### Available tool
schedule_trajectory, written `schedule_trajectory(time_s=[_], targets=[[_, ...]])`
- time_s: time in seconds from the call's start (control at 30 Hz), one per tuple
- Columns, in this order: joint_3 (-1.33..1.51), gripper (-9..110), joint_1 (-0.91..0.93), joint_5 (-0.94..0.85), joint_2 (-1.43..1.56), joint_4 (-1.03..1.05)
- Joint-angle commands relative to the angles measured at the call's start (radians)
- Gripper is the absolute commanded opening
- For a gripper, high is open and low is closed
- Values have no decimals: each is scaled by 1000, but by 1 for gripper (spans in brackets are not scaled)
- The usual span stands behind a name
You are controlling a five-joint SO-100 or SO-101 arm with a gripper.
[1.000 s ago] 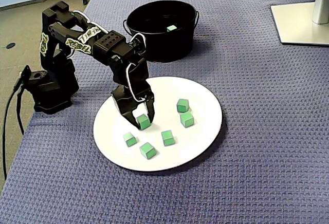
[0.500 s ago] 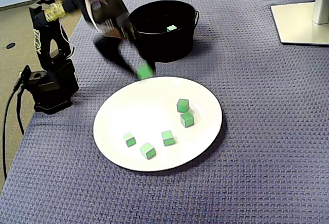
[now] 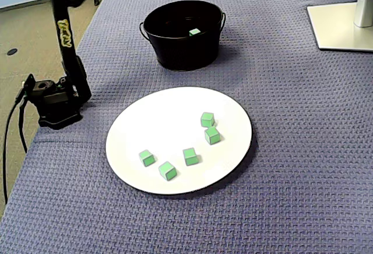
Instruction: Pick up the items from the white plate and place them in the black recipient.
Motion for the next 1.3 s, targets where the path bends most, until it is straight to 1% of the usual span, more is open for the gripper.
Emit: schedule_trajectory(time_s=[0.0, 0.1, 0.2, 0.23, 0.27, 0.3, 0.33, 0.37, 0.47, 0.53, 0.6, 0.73, 0.83, 1.0, 1.17, 1.27], targets=[[63, 0, -115, -46, -212, -89], [167, 0, -133, -64, -275, -176], [225, 0, -143, -72, -276, -184], [216, 5, -138, -55, -276, -158], [199, 18, -130, -40, -270, -126], [187, 27, -120, -31, -255, -94], [169, 32, -103, -5, -232, -64], [144, 35, -77, 43, -201, -40], [37, 35, 49, 210, -72, 75], [-52, 33, 183, 325, -5, 183], [-103, 35, 336, 396, 41, 259], [-81, 38, 627, 515, 55, 253], [-29, 42, 769, 615, 14, 196], [-2, 44, 859, 749, -138, 156], [-28, 44, 844, 870, -327, 216], [-43, 43, 824, 888, -433, 193]])
